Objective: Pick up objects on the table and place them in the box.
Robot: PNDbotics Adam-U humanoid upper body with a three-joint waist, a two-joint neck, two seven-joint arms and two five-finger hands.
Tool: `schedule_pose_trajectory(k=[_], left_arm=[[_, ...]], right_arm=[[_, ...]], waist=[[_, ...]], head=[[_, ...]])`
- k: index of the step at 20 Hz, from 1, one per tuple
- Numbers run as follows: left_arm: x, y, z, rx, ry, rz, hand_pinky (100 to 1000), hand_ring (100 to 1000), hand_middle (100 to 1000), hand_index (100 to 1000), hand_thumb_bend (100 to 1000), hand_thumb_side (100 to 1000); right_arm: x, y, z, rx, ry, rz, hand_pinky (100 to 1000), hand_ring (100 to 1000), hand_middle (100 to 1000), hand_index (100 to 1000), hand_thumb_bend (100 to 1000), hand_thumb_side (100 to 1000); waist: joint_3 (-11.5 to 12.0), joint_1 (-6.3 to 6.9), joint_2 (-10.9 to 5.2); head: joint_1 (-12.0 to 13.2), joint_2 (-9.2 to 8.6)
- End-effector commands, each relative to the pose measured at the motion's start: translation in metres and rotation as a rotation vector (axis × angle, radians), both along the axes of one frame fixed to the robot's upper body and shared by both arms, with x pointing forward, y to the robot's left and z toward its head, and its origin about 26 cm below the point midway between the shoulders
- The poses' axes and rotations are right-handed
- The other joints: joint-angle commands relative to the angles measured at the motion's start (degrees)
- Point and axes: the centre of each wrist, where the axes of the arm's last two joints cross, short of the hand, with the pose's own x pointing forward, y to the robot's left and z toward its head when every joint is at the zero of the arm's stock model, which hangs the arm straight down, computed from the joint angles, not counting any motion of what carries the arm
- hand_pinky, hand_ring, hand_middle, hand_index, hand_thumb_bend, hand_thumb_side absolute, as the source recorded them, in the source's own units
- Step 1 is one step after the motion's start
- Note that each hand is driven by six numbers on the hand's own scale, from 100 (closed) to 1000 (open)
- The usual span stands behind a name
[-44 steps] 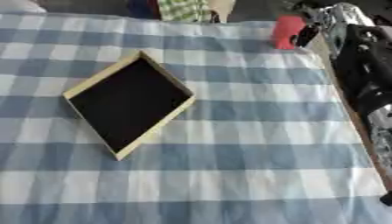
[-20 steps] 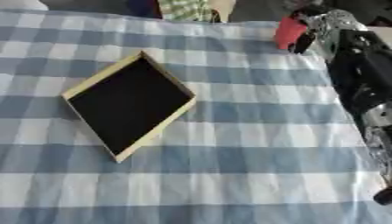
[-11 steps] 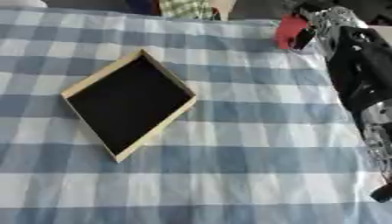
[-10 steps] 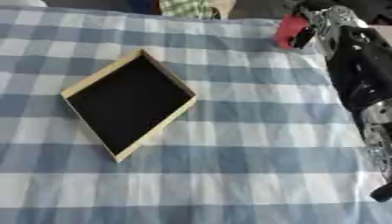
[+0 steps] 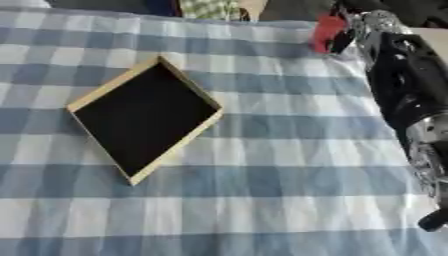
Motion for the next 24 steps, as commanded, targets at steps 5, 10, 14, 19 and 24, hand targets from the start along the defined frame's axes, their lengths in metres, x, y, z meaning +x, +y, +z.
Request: schedule_pose_trajectory(k=[5,10,14,19,24], left_arm=[[-0.001,0.001,0.005,0.001,-0.016,0.001,724,583,556,659,100,770],[-0.002,0.001,0.005,0.003,-0.011,0.001,724,584,556,659,100,768],[-0.002,0.002,0.004,0.001,-0.007,0.001,723,584,556,659,100,766],[-0.002,0.002,0.005,0.002,-0.007,-0.003,724,585,557,659,100,765],[-0.001,0.002,0.006,0.005,-0.013,-0.01,724,587,559,659,100,761]], right_arm=[[-0.007,-0.003,0.026,-0.038,-0.069,0.025,445,424,385,544,210,100],[-0.011,0.0,0.04,-0.045,-0.074,0.067,453,429,390,550,187,100],[-0.017,0.005,0.055,-0.031,-0.078,0.124,435,425,386,552,141,100],[-0.026,0.021,0.07,-0.032,-0.089,0.272,422,423,384,555,101,100],[-0.03,0.051,0.079,-0.074,-0.086,0.419,421,422,383,553,102,100]], waist=[[-0.46,0.13,-2.04],[-0.95,0.26,-2.76],[-1.28,0.42,-3.24],[-1.58,0.55,-3.62],[-1.51,0.82,-4.09]], head=[[0.15,0.1],[0.47,0.55],[0.63,0.87],[0.84,1.32],[0.59,1.8]])
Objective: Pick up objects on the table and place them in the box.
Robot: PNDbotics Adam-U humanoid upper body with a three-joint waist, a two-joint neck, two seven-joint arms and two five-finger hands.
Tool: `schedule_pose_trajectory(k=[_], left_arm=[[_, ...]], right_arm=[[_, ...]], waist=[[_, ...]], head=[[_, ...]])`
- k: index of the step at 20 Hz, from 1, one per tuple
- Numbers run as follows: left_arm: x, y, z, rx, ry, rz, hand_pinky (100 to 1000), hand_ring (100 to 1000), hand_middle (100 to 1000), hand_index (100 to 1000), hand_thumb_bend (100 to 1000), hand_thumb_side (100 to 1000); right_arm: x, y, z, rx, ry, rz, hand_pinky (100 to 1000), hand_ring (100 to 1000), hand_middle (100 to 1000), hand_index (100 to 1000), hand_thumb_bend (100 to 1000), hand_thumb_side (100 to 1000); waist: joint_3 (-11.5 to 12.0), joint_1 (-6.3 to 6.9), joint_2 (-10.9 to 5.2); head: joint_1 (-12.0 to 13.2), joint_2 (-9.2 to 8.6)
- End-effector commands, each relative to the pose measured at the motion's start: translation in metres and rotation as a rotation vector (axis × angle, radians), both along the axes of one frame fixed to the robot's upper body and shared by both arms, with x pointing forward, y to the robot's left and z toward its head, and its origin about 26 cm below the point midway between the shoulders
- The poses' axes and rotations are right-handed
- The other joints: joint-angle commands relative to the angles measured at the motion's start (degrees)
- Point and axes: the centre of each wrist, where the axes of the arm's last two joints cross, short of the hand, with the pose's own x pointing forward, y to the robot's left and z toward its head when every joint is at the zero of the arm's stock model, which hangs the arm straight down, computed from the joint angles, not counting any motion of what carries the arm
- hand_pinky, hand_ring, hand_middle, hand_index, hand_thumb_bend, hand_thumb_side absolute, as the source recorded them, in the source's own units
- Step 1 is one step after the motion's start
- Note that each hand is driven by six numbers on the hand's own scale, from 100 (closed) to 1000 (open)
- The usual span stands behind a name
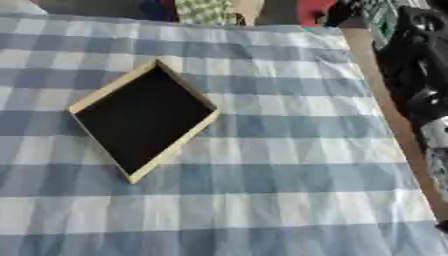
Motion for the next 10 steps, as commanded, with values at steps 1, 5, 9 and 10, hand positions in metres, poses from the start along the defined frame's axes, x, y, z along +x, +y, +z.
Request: schedule_pose_trajectory(k=[1,5,9,10], left_arm=[[-0.001,0.003,0.007,0.015,-0.024,-0.007,724,587,559,660,100,758],[-0.001,0.003,0.008,0.017,-0.034,-0.011,724,588,560,660,100,756],[0.0,0.002,0.008,0.011,-0.033,-0.014,724,588,560,660,100,757],[0.0,0.002,0.008,0.009,-0.033,-0.013,724,589,560,660,100,756]], right_arm=[[-0.014,0.013,0.029,-0.053,-0.061,0.072,422,421,383,553,106,100],[-0.019,0.056,0.034,-0.112,-0.091,0.193,427,422,385,555,105,100],[-0.023,0.101,0.036,-0.148,-0.101,0.291,433,424,389,558,100,100],[-0.023,0.114,0.035,-0.152,-0.1,0.319,431,423,388,559,100,100]], waist=[[0.04,0.4,-1.65],[0.28,0.54,-1.9],[0.44,0.61,-1.98],[0.48,0.68,-2.01]], head=[[-0.27,0.45],[-0.94,0.84],[-1.08,1.49],[-0.71,1.73]])
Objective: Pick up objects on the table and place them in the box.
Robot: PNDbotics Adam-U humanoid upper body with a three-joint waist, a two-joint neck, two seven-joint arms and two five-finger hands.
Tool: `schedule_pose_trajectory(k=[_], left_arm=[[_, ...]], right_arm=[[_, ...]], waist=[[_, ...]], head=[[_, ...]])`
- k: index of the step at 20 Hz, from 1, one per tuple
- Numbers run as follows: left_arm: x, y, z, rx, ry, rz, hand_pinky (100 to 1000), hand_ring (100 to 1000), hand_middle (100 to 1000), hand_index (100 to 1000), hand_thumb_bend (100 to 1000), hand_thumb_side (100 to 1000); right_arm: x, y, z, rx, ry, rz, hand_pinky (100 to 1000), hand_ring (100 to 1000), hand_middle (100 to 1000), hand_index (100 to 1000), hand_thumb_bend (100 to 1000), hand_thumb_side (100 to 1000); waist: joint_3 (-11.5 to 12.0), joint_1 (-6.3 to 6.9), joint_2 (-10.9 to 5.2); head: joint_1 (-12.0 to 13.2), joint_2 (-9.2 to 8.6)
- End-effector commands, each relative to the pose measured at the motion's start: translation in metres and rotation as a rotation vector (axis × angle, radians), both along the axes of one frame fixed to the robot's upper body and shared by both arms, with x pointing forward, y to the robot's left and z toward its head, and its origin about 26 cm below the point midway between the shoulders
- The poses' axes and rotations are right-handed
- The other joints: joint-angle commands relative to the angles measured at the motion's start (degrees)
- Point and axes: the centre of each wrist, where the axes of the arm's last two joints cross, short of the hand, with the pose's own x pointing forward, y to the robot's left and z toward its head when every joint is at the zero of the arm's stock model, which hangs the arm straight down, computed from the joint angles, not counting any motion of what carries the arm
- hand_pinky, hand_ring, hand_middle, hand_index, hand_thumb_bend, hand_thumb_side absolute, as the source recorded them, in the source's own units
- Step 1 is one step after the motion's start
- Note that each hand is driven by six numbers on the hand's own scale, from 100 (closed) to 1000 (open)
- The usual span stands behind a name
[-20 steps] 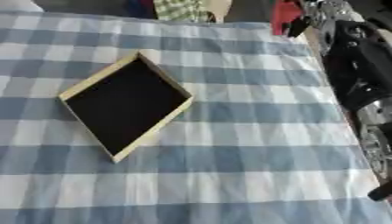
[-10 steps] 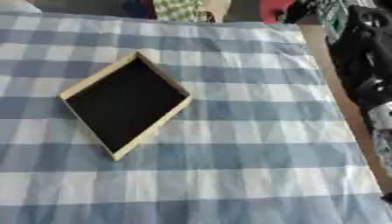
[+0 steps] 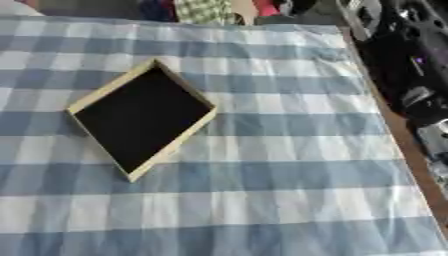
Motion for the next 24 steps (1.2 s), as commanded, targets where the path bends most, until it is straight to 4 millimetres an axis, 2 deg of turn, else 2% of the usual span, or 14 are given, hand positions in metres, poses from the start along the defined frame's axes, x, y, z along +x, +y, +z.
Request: schedule_pose_trajectory(k=[1,6,14,19,24], left_arm=[[-0.001,0.002,0.007,0.015,-0.026,-0.004,724,589,561,660,100,755],[-0.001,0.004,0.007,0.006,-0.032,0.009,724,590,562,661,100,752],[-0.002,0.007,0.006,-0.003,-0.034,0.041,723,590,562,660,100,753],[-0.002,0.007,0.006,-0.006,-0.036,0.051,723,590,561,660,100,755],[-0.001,0.007,0.006,-0.009,-0.036,0.055,723,589,561,659,100,756]], right_arm=[[-0.01,0.037,0.014,-0.022,-0.037,0.089,427,421,386,559,100,100],[-0.017,0.103,0.005,-0.049,-0.046,0.228,428,421,389,562,100,100],[-0.023,0.168,-0.022,-0.086,-0.01,0.332,421,420,393,562,100,100],[-0.028,0.19,-0.041,-0.086,0.016,0.388,413,417,393,562,100,100],[-0.025,0.197,-0.059,-0.104,0.019,0.38,413,417,393,557,100,100]], waist=[[0.09,0.47,-1.55],[0.2,0.83,-1.74],[-0.06,0.56,-1.72],[0.18,0.22,-1.44],[0.55,-0.01,-1.24]], head=[[0.68,1.04],[2.92,1.87],[4.52,2.59],[4.64,2.27],[4.66,1.92]])
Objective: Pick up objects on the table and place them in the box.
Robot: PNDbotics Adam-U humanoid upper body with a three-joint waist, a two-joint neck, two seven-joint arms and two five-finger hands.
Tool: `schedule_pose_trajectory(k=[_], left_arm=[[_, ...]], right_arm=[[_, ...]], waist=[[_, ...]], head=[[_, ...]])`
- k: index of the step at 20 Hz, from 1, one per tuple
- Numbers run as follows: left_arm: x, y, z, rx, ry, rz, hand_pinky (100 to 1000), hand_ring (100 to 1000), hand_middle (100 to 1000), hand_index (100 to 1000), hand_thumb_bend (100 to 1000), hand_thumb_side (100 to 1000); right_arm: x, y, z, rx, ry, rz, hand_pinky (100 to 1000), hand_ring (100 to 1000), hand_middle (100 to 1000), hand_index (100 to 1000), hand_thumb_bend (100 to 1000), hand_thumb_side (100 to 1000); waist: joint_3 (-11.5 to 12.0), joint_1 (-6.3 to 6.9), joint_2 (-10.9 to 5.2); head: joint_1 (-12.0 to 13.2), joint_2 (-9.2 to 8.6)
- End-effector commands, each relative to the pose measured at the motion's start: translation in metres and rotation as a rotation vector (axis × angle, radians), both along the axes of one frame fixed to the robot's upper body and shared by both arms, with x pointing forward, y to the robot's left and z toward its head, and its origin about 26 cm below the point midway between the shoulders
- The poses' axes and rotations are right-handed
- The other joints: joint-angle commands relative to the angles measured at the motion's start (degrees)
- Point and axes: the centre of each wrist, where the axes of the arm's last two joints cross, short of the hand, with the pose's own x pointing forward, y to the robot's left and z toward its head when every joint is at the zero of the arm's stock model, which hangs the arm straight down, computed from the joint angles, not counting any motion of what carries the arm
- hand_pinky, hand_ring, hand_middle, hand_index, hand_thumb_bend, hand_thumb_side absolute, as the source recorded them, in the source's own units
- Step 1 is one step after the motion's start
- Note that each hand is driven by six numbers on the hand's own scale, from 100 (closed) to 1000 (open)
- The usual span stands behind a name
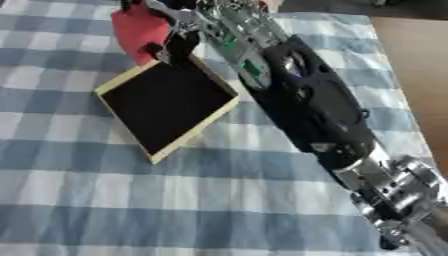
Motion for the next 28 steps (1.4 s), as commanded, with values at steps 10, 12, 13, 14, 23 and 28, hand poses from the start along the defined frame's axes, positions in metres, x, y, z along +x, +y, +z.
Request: schedule_pose_trajectory(k=[10,12,13,14,23,28], left_arm=[[-0.001,0.001,0.006,0.004,-0.016,0.005,723,589,560,657,100,760],[-0.001,0.0,0.006,0.005,-0.015,0.003,723,588,559,657,100,760],[-0.001,0.0,0.006,0.005,-0.016,0.002,723,588,559,657,100,760],[-0.001,0.0,0.006,0.004,-0.016,0.002,723,588,559,657,100,760],[0.0,0.0,0.006,0.002,-0.013,0.0,723,584,559,656,100,762],[0.0,-0.001,0.006,0.001,-0.011,-0.001,723,583,558,655,100,762]], right_arm=[[0.004,0.001,-0.027,-0.043,0.033,0.026,408,418,393,555,100,100],[0.004,0.001,-0.032,-0.055,0.038,0.028,416,422,397,558,100,100],[0.004,0.0,-0.035,-0.06,0.038,0.029,420,423,399,559,100,100],[0.005,0.0,-0.036,-0.064,0.036,0.032,426,426,402,562,100,100],[0.009,-0.007,-0.054,-0.137,0.038,0.04,513,462,445,592,100,100],[0.011,-0.012,-0.057,-0.18,0.005,0.024,594,505,495,637,144,100]], waist=[[0.26,-0.13,-0.74],[0.31,-0.14,-0.67],[0.33,-0.15,-0.65],[0.35,-0.15,-0.64],[0.41,-0.23,-0.58],[0.39,-0.24,-0.59]], head=[[-0.02,-0.84],[-0.1,-0.87],[-0.14,-0.91],[-0.17,-0.98],[-0.27,-1.27],[-0.48,-1.37]])
